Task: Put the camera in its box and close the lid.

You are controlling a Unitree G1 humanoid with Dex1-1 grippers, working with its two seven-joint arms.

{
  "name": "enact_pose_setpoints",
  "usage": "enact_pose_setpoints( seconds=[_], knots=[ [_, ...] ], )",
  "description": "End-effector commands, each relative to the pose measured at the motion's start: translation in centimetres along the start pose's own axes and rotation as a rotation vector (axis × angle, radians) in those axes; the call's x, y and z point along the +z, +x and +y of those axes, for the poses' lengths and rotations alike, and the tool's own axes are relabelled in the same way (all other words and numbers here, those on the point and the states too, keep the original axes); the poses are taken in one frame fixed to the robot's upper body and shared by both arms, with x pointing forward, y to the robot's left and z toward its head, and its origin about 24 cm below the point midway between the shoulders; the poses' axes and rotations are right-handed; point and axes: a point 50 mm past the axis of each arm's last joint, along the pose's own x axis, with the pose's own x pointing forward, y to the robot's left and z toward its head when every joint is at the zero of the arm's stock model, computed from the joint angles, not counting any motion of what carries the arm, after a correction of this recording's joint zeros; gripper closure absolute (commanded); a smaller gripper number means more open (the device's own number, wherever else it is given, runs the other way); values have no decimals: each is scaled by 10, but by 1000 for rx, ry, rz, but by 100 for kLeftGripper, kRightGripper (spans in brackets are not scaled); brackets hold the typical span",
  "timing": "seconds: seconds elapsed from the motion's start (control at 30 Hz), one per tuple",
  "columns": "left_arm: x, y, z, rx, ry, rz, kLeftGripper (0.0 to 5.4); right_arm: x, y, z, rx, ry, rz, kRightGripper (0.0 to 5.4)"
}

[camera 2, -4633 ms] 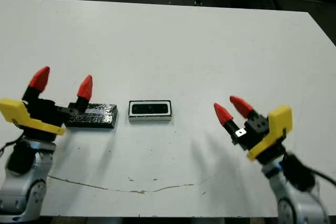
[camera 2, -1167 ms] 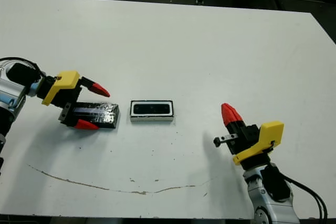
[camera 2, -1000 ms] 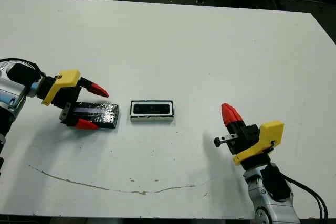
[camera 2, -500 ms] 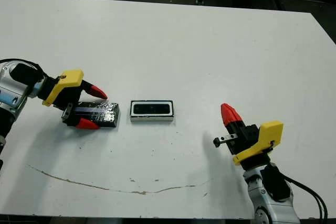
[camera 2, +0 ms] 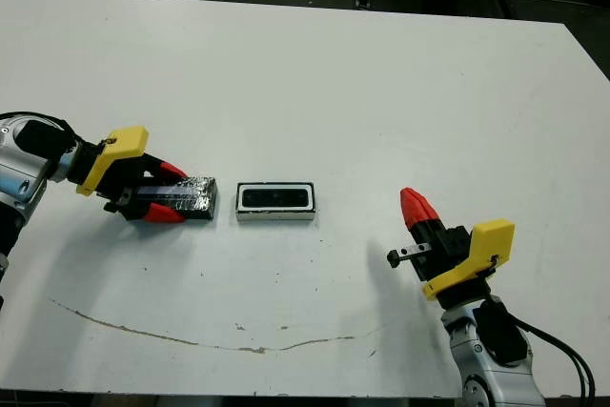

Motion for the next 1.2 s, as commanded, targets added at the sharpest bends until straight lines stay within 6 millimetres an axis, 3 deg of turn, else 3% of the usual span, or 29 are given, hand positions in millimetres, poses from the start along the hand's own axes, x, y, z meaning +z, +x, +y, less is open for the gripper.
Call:
enact_pose_setpoints(
  seconds=[0.03, 0.33, 0.6, 1.2],
  knots=[
    [-5, 2, -2, 59, -51, -35, 224, -1, -2, -2, -4, -9, 23, 540],
    [-3, 2, 0, 187, -141, -191, 224, -1, -2, -1, -6, -8, 26, 540],
    [10, 2, 4, 107, -192, -283, 224, -2, -1, -1, -1, -8, 27, 540],
    [22, 37, 2, -34, -200, -269, 224, -2, -2, 0, -4, -7, 25, 540]
  ],
)
